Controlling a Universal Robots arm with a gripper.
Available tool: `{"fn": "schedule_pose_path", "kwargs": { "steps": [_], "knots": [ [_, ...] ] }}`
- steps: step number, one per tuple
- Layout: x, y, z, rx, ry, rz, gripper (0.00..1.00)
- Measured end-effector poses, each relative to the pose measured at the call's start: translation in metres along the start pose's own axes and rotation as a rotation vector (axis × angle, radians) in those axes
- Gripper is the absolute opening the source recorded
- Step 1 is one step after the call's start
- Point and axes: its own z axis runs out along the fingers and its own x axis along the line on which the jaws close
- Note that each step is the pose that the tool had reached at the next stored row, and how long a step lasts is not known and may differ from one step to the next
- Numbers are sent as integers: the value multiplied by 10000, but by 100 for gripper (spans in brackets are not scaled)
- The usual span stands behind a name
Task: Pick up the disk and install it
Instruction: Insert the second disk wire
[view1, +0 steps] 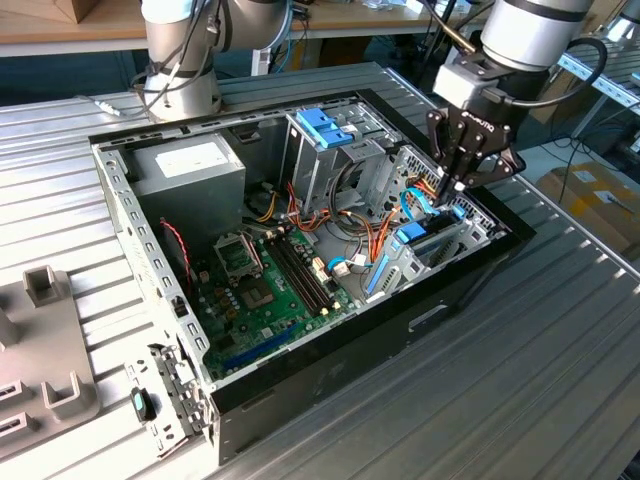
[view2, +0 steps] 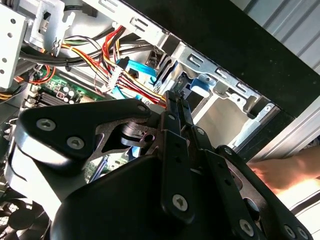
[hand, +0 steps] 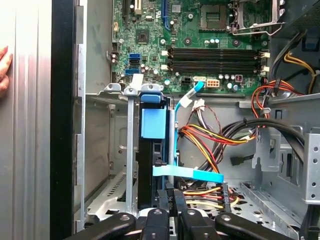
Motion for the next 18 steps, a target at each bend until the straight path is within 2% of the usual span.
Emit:
{"fn": "schedule_pose_path", "kwargs": {
  "steps": [6,11,15,18],
  "knots": [
    [-1,16,31,49,7,-2,16],
    [2,-25,40,51,4,-12,16],
    [58,-24,44,53,5,-12,16],
    [62,-18,50,54,4,-11,16]
  ]
}}
